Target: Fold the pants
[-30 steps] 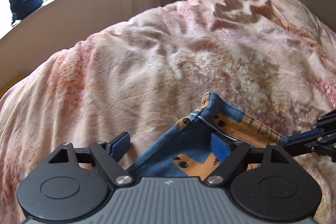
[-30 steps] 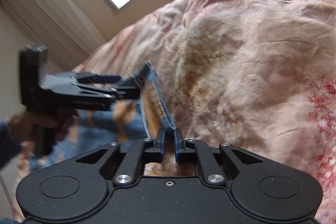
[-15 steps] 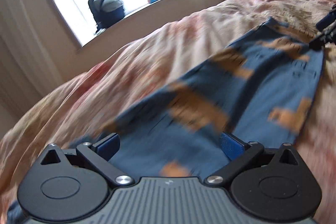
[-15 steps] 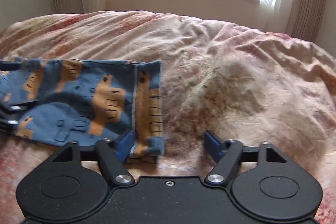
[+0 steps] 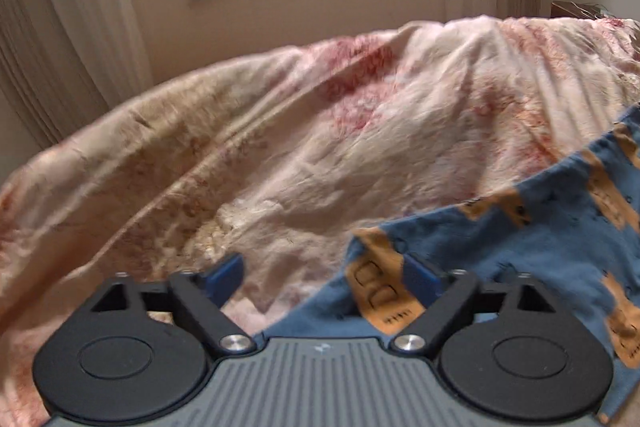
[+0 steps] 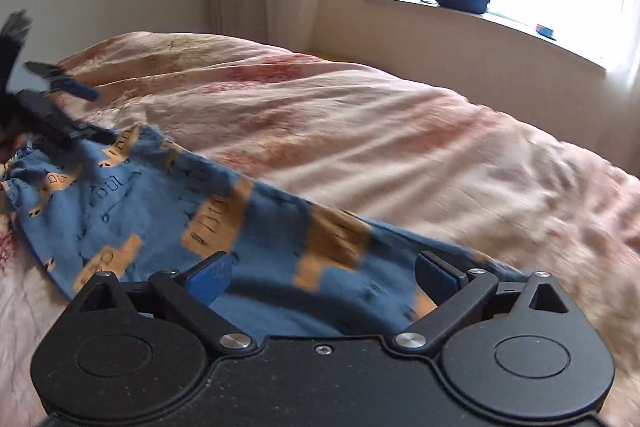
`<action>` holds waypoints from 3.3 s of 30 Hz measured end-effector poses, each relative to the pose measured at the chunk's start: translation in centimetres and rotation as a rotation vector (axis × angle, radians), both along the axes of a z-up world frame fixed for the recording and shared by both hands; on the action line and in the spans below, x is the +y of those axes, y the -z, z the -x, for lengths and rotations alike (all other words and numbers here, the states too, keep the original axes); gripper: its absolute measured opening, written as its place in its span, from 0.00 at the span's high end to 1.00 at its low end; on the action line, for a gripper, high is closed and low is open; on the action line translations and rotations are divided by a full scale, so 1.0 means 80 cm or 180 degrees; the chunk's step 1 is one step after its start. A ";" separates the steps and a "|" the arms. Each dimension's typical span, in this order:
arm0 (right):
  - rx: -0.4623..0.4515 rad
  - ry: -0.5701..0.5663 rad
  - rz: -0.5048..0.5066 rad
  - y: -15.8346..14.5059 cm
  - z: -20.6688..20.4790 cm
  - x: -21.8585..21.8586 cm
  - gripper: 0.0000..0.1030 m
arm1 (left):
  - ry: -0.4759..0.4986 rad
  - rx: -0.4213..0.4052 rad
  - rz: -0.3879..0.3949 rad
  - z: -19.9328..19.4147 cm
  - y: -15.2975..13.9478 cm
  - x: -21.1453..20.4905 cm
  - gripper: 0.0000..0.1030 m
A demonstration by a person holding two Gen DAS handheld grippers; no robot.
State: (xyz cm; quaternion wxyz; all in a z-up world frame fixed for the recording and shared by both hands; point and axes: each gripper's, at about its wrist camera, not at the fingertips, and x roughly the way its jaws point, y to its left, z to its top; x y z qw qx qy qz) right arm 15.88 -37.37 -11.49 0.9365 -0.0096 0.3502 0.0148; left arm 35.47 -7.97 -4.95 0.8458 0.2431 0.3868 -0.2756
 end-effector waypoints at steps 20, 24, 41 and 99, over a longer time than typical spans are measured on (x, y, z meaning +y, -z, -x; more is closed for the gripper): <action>-0.0160 0.0873 0.0292 0.031 -0.020 -0.016 0.20 | -0.0245 0.0027 0.0369 0.021 0.005 0.016 0.36; -0.0178 0.0492 0.0044 0.013 -0.009 0.031 0.20 | -0.0441 -0.0346 0.0034 0.073 0.006 0.065 0.35; 0.0214 0.0475 -0.0441 0.018 0.025 0.125 0.07 | -0.1212 -0.0116 0.0538 0.164 -0.027 0.174 0.02; -0.0042 0.2069 -0.3216 0.073 0.194 -0.218 0.64 | 0.0957 0.0532 -0.0108 0.151 0.029 -0.444 0.00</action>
